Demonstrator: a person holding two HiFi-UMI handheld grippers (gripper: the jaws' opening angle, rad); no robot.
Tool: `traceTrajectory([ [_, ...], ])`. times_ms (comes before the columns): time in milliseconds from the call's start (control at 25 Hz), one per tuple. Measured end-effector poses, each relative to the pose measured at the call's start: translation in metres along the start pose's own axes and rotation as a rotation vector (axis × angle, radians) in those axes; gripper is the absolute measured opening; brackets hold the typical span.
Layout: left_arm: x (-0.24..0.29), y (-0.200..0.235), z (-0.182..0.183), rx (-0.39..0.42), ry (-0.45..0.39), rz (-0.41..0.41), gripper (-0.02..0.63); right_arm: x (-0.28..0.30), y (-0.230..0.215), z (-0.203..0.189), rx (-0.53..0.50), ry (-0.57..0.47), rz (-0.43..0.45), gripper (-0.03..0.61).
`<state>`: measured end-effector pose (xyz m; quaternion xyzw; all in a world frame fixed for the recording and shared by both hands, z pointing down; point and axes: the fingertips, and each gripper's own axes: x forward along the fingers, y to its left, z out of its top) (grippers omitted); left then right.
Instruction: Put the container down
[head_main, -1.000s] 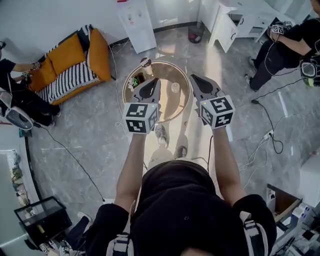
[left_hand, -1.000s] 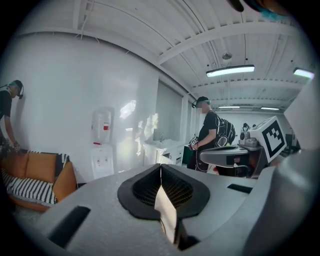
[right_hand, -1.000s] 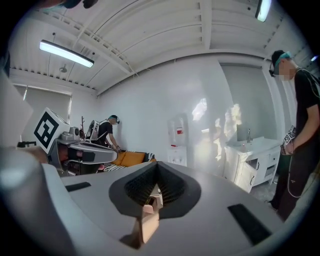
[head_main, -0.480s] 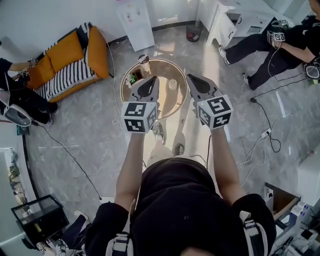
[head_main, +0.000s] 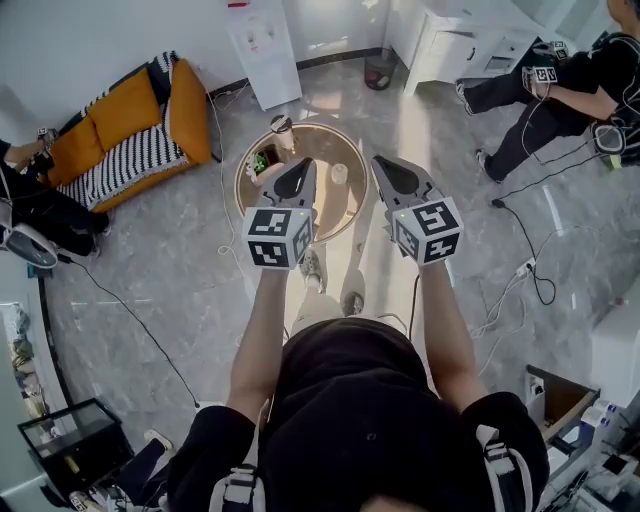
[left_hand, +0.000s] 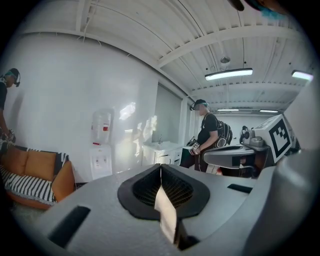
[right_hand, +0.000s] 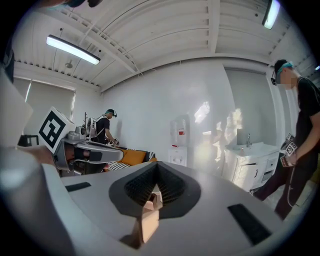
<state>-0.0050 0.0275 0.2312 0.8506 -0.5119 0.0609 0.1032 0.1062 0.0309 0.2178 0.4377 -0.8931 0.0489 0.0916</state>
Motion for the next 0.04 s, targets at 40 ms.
traceTrajectory([
  [40,0.0000,-0.0007,-0.0007,0.001,0.002,-0.003,0.018,-0.0008,-0.0006,-0.0003,0.002,0.000,-0.004,0.005],
])
